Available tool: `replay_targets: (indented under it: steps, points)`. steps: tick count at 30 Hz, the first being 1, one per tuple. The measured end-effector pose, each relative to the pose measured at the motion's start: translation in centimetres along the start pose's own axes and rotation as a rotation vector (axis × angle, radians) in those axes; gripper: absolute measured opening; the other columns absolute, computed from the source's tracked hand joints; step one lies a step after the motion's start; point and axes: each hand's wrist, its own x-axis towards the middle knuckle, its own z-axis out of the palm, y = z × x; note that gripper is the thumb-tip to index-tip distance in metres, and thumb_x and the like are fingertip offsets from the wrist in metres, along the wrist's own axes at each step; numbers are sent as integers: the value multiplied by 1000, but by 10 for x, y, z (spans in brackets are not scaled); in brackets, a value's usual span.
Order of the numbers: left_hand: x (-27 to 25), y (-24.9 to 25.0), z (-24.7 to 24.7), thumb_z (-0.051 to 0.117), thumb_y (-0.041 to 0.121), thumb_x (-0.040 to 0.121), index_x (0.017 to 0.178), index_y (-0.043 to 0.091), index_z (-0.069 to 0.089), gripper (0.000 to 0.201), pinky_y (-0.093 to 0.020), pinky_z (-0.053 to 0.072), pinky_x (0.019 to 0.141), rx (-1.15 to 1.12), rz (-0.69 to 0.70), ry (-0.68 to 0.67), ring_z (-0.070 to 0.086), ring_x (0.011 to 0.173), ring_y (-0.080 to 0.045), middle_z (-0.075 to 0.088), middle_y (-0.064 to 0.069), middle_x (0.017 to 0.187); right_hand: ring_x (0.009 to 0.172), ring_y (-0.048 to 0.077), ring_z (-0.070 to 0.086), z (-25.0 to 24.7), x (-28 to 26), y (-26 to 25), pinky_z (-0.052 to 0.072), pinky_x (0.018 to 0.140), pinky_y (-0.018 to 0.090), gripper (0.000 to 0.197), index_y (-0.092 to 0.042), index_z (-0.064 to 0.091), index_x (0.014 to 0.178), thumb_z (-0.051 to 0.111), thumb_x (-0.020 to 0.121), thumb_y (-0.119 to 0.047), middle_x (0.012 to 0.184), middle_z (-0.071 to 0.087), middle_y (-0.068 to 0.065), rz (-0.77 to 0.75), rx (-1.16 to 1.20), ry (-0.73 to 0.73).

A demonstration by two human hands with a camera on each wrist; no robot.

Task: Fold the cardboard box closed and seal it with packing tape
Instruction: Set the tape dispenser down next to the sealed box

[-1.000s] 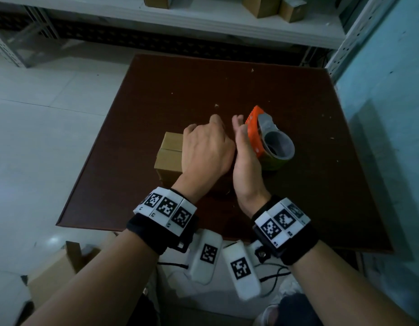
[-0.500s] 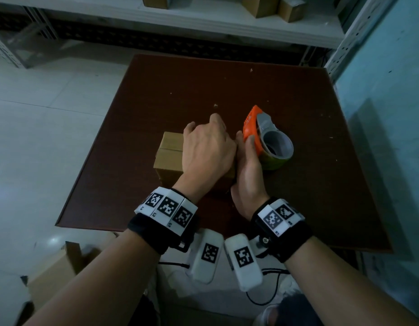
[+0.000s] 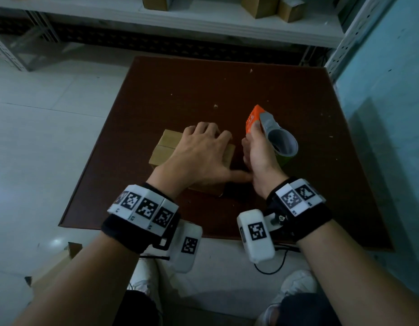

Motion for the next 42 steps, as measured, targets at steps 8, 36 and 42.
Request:
replay_targets:
  steps: [8,36,42]
  points:
    - [-11,-11,-8,47,100,61,152,27,34,117,-44,35,112,-50,186,14,39,125,-21,42,-1,135,145,21,36,-12,-10,-19,27,117,37,57,-18,30,157,42,107,-44,160,35,5,-40,-89,154]
    - [-13,-30,-20,37,8,105,122,11,66,34,-26,56,62,-1588,-587,366,69,94,-18,70,-10,116,97,17,68,-28,1,-24,56,88,39,22,-27,67,112,62,94,-37,103,72,-3,-249,-454,7]
    - [-7,-24,-13,46,51,101,123,8,67,52,-48,58,93,-1752,-636,81,73,107,-31,76,-14,114,69,11,66,-31,1,-22,54,62,28,17,-23,69,94,66,91,-39,76,69,-2,-435,-882,146]
